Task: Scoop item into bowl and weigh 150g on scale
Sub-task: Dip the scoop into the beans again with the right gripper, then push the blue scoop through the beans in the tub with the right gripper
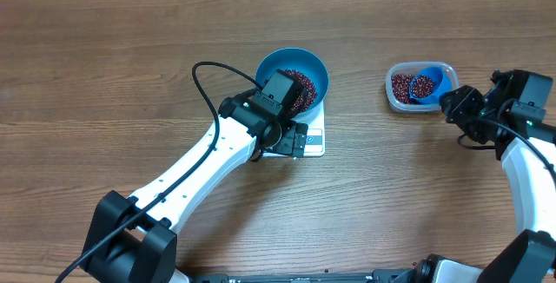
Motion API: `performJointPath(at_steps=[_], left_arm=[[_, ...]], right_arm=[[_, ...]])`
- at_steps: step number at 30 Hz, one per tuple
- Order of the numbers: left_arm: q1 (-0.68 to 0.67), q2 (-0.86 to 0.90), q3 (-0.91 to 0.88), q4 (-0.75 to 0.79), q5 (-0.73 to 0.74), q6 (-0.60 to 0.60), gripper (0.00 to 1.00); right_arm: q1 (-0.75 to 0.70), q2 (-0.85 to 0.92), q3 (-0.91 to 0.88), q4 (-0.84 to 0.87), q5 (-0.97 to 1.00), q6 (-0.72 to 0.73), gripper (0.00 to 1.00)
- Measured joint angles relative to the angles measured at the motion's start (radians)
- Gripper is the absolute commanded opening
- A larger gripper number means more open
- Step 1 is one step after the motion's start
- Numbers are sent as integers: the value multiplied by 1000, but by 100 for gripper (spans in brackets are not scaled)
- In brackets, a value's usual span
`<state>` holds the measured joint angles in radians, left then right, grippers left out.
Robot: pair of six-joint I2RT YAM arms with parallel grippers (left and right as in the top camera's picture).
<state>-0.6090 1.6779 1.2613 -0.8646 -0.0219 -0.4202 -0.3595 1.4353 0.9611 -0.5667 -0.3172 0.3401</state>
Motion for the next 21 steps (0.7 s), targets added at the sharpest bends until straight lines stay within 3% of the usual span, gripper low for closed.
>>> performJointPath(at_steps=[5, 11, 15, 21], left_arm=[[0, 0, 0, 0, 0, 0, 100], [0, 0, 0, 0, 0, 0, 99], [0, 0, 0, 0, 0, 0, 99], [0, 0, 0, 0, 0, 0, 99]], right_arm=[[3, 41, 0, 29, -13, 0, 48], [30, 92, -1, 101, -20, 0, 36], [30, 92, -1, 105, -21, 2, 18], [30, 111, -1, 108, -31, 1, 18]])
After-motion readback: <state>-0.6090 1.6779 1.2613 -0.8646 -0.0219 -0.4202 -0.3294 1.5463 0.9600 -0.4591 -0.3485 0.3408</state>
